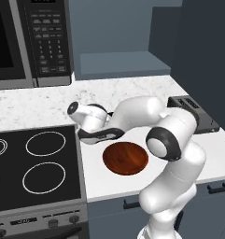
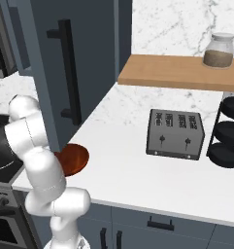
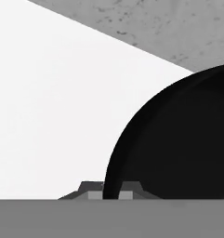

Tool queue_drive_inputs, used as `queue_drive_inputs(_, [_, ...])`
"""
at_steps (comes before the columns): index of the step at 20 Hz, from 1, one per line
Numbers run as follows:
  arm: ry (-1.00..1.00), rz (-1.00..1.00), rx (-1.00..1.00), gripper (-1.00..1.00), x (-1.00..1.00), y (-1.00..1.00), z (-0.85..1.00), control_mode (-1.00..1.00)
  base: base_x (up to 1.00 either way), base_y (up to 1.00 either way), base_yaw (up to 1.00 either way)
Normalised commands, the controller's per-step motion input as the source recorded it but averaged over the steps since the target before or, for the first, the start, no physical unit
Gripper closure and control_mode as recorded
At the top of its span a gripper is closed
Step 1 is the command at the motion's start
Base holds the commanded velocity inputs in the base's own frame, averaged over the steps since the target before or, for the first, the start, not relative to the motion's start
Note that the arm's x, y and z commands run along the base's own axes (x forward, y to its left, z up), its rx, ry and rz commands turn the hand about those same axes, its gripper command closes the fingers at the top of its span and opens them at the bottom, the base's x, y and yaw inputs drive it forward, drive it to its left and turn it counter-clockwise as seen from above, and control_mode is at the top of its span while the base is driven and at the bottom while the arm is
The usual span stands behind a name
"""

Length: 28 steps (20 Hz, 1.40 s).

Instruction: Pick up the bowls on the counter and stack them on top of one another in the open cabinet. Place the smaller bowl on top of the larger bowl.

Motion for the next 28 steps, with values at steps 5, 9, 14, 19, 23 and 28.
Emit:
queue_drive_inputs(5, [0.11, 0.00, -0.04, 1.00, -0.93, 0.00, -0.10, -1.00, 0.00, 0.00, 0.00])
queue_drive_inputs(9, [0.20, 0.00, -0.04, 1.00, -0.49, -0.03, -0.34, -1.00, 0.00, 0.00, 0.00])
queue_drive_inputs(14, [0.07, 0.00, -0.03, 1.00, -0.14, -0.10, -0.23, -1.00, 0.00, 0.00, 0.00])
queue_drive_inputs(19, [0.03, 0.00, -0.02, 1.00, 0.00, -0.08, -0.44, -1.00, 0.00, 0.00, 0.00])
queue_drive_inputs(23, [0.00, 0.00, 0.00, -1.00, 0.00, -0.07, -0.06, -1.00, 0.00, 0.00, 0.00])
queue_drive_inputs(28, [0.00, 0.00, 0.06, -1.00, -0.10, 0.00, 0.43, -1.00, 0.00, 0.00, 0.00])
